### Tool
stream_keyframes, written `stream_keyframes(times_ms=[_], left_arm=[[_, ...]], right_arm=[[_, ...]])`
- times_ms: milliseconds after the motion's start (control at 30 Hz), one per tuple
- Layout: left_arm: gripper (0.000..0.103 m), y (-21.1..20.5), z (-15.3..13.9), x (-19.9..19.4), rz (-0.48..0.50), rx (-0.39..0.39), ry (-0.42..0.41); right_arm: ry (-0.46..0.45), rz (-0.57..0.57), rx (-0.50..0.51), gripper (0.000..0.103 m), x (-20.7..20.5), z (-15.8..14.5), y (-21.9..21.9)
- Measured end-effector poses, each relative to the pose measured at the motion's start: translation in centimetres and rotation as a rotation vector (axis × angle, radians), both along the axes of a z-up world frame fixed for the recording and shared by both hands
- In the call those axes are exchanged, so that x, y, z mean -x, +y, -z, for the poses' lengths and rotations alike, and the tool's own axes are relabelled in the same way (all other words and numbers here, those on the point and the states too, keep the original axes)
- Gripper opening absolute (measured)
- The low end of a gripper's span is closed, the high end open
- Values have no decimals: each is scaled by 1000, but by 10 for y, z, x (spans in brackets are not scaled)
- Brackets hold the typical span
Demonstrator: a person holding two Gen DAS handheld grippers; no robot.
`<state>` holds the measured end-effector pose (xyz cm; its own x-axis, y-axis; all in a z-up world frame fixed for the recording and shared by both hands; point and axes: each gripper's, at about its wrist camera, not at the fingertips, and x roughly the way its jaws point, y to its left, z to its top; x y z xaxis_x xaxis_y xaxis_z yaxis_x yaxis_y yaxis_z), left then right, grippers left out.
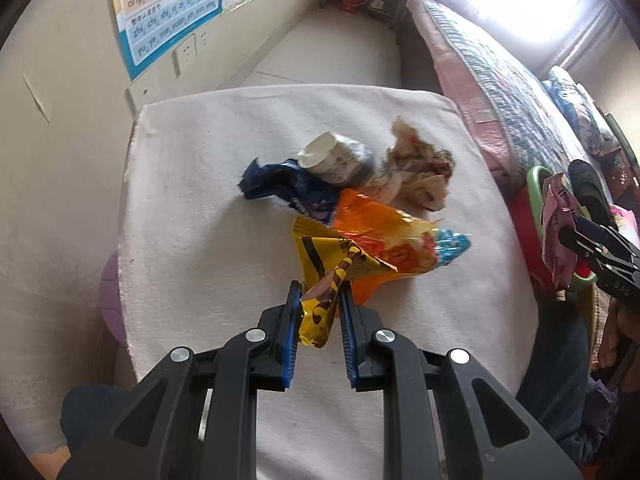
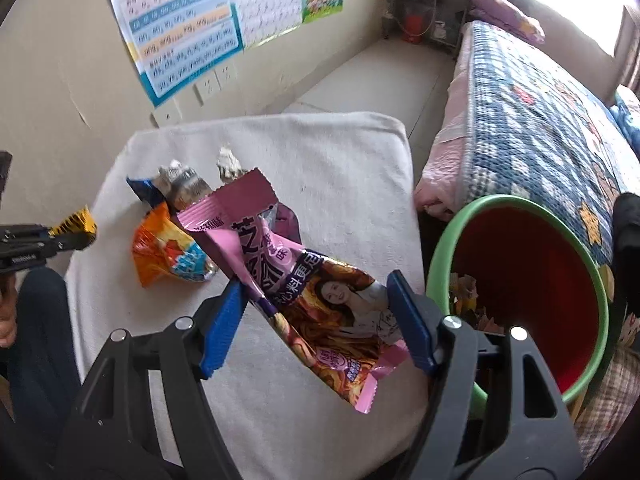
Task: Collect trash
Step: 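Carry both items over the red bucket and open both tools to drop them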
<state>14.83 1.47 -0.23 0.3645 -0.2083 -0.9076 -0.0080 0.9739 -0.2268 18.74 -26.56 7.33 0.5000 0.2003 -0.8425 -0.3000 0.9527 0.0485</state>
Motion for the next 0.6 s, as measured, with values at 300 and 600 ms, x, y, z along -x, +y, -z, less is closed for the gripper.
stream_keyframes(times_ms=[300,600], left_arm=[[16,-35,-19,-1,63,25,-36],[16,-76,-36,-13,136,37,-64]], right_arm=[[-52,38,-31,69,16,-25,-17],[-79,90,-39,69,25,-35,-45]])
